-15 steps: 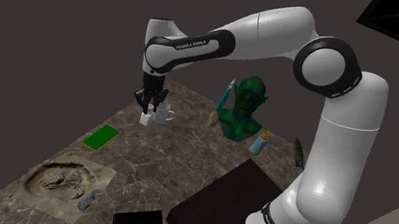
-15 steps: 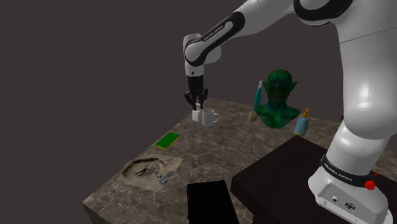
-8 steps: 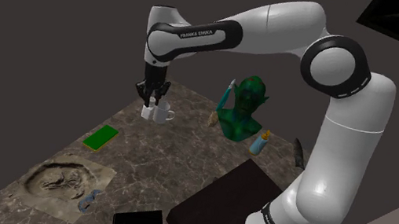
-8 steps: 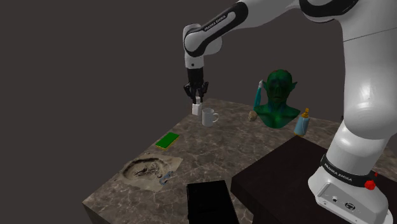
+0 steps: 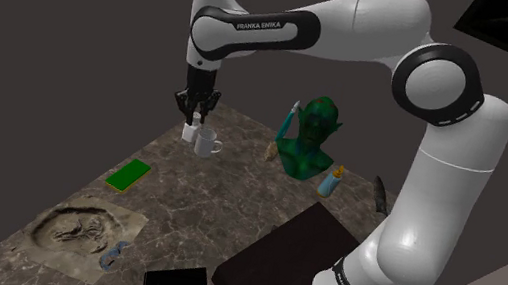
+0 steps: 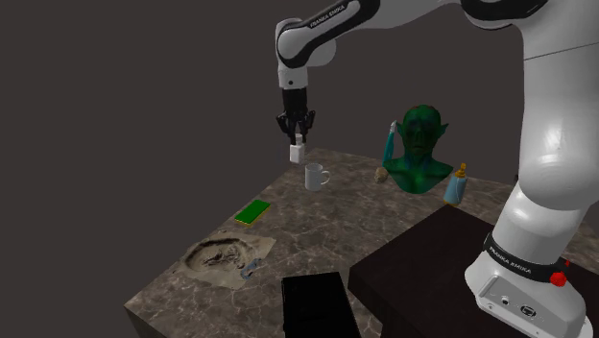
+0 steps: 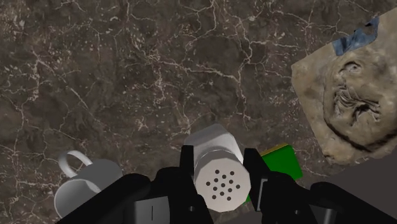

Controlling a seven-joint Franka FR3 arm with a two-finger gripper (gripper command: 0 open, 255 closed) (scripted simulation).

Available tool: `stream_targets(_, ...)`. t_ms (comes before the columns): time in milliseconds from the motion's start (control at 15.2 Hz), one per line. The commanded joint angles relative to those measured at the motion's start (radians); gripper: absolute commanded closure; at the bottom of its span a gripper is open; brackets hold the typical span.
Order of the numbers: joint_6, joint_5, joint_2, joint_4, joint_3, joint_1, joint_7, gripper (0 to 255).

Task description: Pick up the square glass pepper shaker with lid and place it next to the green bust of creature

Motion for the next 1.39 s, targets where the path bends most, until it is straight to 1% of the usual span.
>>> stream_targets(0,-0.026,0.001,-0.004,0.022,0.0,-0.001,-0.001,255)
stream_targets(660,-0.15,0.007,-0.03,0.12,0.003,-0.001,-0.001,255)
stream_targets(1320,-0.283,0.008,-0.034,0.249,0.005,0.003,0.002,255)
